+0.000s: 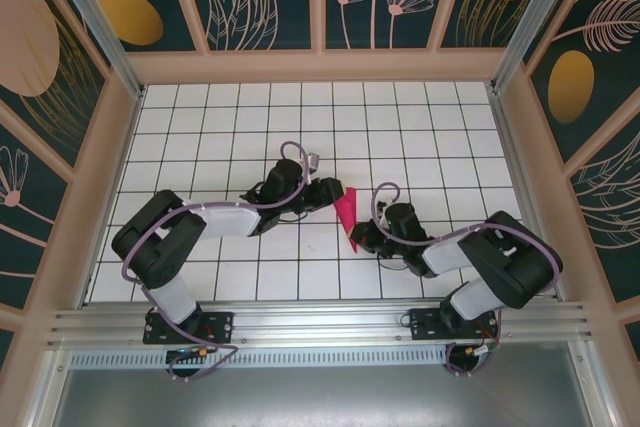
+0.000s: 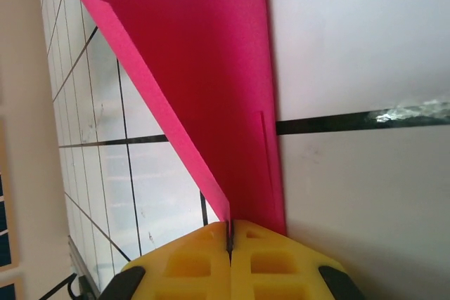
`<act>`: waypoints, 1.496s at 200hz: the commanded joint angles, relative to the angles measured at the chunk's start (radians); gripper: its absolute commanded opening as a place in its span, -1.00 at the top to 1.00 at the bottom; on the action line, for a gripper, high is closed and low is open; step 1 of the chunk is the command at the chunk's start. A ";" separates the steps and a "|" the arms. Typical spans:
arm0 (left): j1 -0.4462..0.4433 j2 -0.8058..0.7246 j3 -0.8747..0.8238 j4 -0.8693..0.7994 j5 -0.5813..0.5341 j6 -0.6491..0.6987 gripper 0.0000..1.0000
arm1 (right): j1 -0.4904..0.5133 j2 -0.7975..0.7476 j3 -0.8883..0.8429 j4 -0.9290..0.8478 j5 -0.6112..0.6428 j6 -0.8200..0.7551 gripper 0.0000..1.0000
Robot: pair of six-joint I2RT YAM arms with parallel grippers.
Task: Fold a paper plane with a square sheet of paper (pick it up from the middle)
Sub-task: Fold the wing for the fifth time at the center of the table.
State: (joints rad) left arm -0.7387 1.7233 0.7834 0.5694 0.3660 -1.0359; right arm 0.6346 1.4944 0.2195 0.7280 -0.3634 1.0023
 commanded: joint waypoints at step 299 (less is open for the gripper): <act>0.000 0.149 0.034 0.166 0.150 0.057 0.15 | -0.081 0.076 0.015 -0.028 -0.158 0.230 1.00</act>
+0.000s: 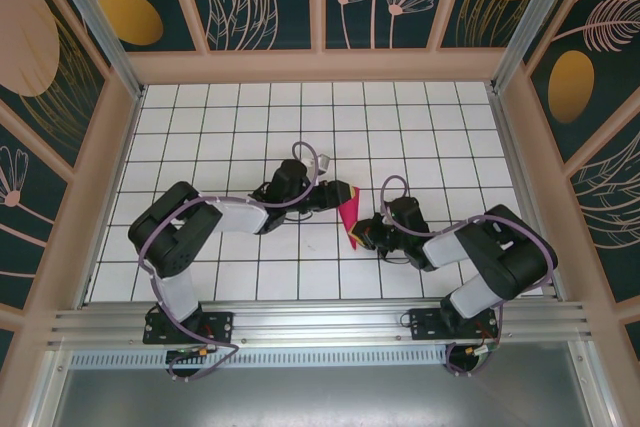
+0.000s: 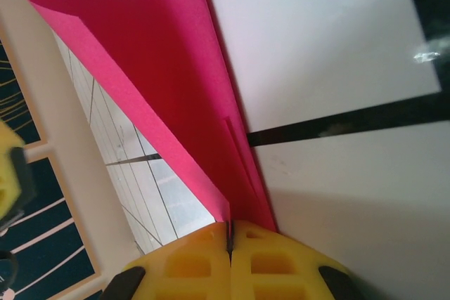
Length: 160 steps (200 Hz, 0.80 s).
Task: Fold a paper plane with a square sheet of paper (pick it up from the middle)
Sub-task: Fold the wing for the fifth time at the center of the table.
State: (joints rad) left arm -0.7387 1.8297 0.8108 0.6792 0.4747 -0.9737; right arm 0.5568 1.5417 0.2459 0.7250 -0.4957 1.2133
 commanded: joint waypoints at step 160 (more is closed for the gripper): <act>0.000 0.244 0.081 0.009 0.069 -0.010 0.17 | -0.004 -0.007 0.050 -0.182 -0.013 -0.066 0.93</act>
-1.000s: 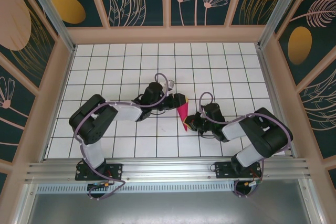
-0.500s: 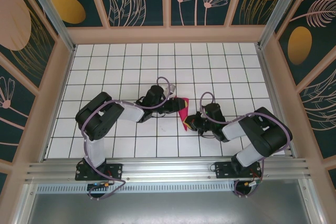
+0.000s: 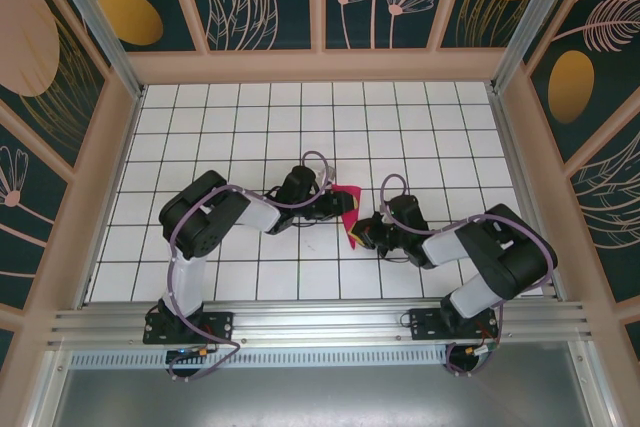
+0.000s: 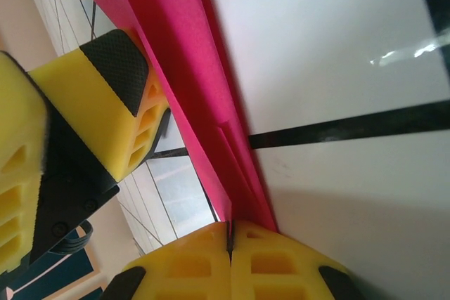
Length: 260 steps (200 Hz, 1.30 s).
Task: Fold a paper plane with a square sheet of paper (pick it up from the middle)
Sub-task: Fold the wing for the fifth time at the center of the table.
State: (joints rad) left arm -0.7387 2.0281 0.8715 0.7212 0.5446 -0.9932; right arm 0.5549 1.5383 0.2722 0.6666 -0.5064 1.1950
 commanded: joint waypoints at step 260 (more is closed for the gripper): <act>0.000 0.053 0.067 -0.161 0.002 0.061 0.23 | 0.004 -0.197 0.113 -0.520 0.066 -0.256 0.80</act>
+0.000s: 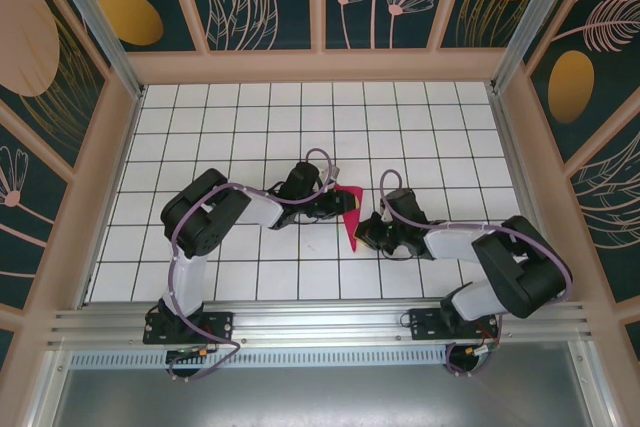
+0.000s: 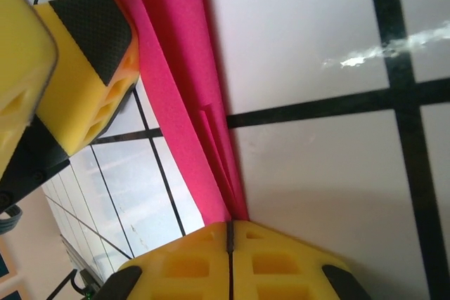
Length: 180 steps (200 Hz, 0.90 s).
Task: Fold a paper plane with a square sheet of paper (pick it up from the middle)
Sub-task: Fold the wing for the fifth time at the center of the table.
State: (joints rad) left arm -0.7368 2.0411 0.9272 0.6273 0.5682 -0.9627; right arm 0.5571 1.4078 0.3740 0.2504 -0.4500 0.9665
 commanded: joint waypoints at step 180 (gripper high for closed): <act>-0.003 0.041 0.024 -0.074 -0.013 0.027 0.25 | 0.074 -0.065 0.010 -0.166 0.038 -0.025 0.76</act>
State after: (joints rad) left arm -0.7368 2.0415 0.9421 0.5980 0.5686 -0.9607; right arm 0.6128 1.3376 0.3740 0.1482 -0.4397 0.9512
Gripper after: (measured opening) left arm 0.377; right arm 0.133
